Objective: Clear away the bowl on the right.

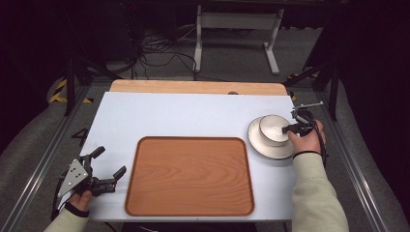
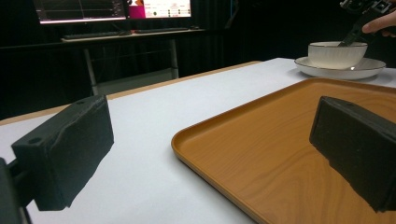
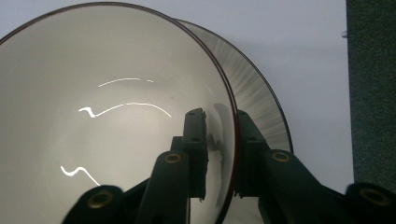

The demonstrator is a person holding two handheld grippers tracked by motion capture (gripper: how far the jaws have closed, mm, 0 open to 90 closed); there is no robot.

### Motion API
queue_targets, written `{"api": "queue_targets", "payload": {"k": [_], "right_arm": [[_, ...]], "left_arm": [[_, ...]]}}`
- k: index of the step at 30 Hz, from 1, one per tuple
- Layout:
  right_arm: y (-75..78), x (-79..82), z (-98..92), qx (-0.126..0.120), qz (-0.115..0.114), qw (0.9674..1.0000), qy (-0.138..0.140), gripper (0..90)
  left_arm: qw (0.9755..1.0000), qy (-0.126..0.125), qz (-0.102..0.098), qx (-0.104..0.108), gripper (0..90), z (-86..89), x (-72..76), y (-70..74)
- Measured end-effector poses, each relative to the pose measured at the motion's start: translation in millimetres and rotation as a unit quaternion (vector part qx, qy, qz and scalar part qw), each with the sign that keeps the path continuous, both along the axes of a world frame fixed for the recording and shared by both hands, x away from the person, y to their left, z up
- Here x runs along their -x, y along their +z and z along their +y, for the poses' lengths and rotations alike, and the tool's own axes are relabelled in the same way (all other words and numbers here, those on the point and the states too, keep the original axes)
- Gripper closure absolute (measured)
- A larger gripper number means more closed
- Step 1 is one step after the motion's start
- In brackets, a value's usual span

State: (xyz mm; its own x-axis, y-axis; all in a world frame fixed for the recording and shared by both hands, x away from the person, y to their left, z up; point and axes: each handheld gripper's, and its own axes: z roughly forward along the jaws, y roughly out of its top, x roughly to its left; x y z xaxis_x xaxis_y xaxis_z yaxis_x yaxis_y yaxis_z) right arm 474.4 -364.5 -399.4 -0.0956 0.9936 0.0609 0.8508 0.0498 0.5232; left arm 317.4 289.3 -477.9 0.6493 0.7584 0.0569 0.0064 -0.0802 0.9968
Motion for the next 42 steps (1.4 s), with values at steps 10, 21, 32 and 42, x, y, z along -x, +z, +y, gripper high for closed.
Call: {"api": "queue_targets", "payload": {"k": [10,21,32,42], "right_arm": [[3.3,3.0,0.4,-0.027,0.006,0.9988,-0.04,83.2],[13.7,5.9,3.9,-0.045,0.001,0.9969,-0.064,82.4],[47.7,14.6,10.8,-0.064,-0.008,0.9962,-0.059,82.3],[73.4,22.8,13.8,-0.077,-0.013,0.9954,-0.056,82.2]], "left_arm": [[1.0,0.0,0.0,0.0,0.2,0.0,0.0,0.0],[1.0,0.001,0.0,0.001,0.2,0.0,-0.1,0.0],[1.0,0.001,0.0,0.0,0.2,0.0,-0.2,0.0],[1.0,0.001,0.0,0.001,0.2,0.0,-0.3,0.0]]}}
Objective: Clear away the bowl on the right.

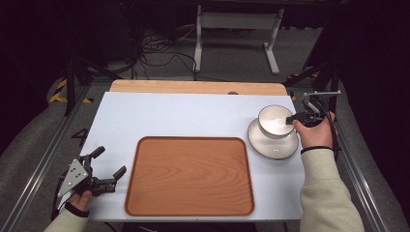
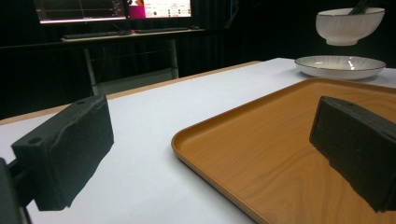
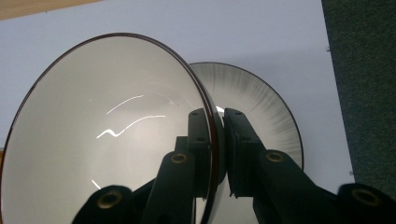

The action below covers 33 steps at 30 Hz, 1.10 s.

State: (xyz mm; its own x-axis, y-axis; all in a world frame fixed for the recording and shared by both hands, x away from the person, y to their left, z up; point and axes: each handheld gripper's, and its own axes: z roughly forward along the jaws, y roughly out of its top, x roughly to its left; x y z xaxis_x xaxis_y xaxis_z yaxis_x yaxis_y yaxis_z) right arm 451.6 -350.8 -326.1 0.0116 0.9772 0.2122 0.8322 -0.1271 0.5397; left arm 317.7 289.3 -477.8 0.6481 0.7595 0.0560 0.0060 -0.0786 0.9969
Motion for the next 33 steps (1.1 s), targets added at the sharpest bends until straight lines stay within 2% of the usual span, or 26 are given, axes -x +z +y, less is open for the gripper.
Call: {"api": "queue_targets", "payload": {"k": [11,19,30,33], "right_arm": [[27.6,10.9,2.8,-0.013,-0.01,0.9998,0.008,82.1],[39.8,17.1,8.5,-0.016,-0.012,0.9996,0.019,82.1],[51.8,24.4,32.9,-0.018,-0.009,0.9984,0.053,82.0],[52.9,25.9,45.9,-0.022,-0.006,0.9974,0.068,82.0]], "left_arm": [[1.0,0.0,0.0,0.0,0.2,0.0,0.0,0.0],[1.0,0.0,0.0,0.0,0.2,0.0,-0.1,0.0],[1.0,0.0,0.001,0.0,0.2,0.0,-0.1,0.0],[1.0,0.0,0.0,0.0,0.2,0.1,-0.1,0.0]]}}
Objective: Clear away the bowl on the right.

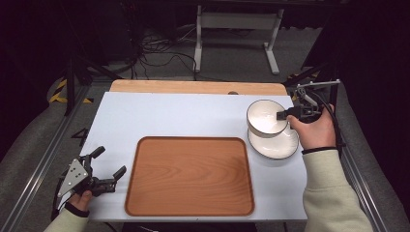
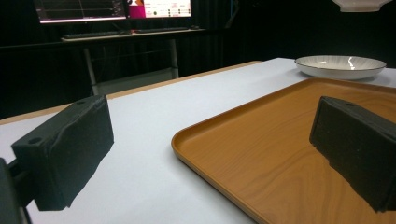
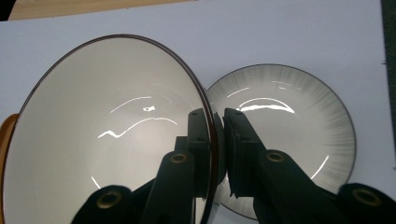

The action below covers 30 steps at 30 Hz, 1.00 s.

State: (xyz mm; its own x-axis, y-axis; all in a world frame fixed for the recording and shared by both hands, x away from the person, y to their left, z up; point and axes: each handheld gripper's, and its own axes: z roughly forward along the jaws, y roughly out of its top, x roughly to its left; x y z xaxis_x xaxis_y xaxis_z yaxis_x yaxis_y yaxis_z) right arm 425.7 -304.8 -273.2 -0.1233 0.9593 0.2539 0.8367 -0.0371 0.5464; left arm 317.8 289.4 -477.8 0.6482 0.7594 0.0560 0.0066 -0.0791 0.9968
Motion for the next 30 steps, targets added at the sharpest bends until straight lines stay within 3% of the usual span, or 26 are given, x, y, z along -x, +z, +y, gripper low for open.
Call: {"api": "queue_targets", "payload": {"k": [12,18,30], "right_arm": [[4.2,8.0,48.7,-0.015,0.007,0.9982,0.058,81.9],[4.7,13.0,66.3,-0.022,0.009,0.997,0.074,81.9],[8.3,23.6,103.3,-0.036,0.013,0.9917,0.123,81.8]], "left_arm": [[1.0,0.0,0.0,-0.001,0.2,0.0,0.3,0.0],[1.0,0.0,0.0,0.0,0.2,-0.1,0.2,0.0],[1.0,-0.001,0.0,0.001,0.2,-0.2,0.4,-0.1]]}}
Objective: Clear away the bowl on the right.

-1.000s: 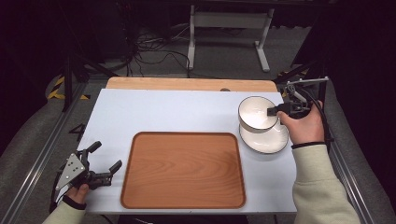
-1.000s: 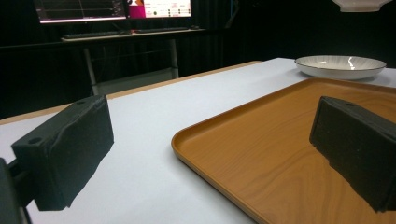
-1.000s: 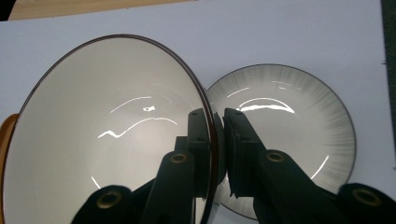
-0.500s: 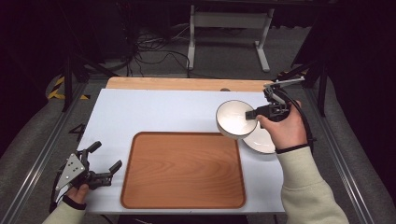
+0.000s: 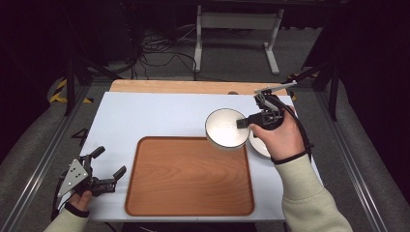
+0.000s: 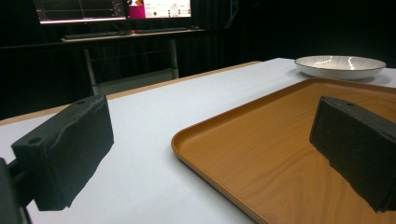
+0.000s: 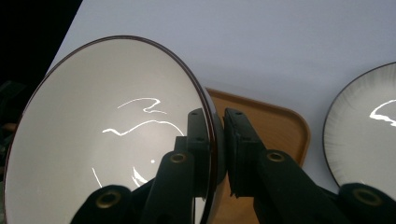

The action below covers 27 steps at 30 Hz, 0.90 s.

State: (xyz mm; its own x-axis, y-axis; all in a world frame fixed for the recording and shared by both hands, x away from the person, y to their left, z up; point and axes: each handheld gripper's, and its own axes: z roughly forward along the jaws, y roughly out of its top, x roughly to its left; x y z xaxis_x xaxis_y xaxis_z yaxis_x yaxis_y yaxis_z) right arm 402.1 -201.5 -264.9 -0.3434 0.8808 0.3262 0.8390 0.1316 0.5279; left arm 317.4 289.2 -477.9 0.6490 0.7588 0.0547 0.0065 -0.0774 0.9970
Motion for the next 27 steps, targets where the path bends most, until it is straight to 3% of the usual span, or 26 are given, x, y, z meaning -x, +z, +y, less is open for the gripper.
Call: {"api": "queue_targets", "payload": {"k": [17,27], "right_arm": [[-8.9,3.8,41.2,-0.021,0.019,0.998,0.056,81.5],[-41.9,0.4,56.1,-0.017,0.044,0.9963,0.071,81.2]], "left_arm": [[1.0,0.0,0.0,-0.001,0.2,0.2,0.2,0.0],[1.0,0.0,-0.001,-0.001,0.2,0.2,0.2,0.0]]}}
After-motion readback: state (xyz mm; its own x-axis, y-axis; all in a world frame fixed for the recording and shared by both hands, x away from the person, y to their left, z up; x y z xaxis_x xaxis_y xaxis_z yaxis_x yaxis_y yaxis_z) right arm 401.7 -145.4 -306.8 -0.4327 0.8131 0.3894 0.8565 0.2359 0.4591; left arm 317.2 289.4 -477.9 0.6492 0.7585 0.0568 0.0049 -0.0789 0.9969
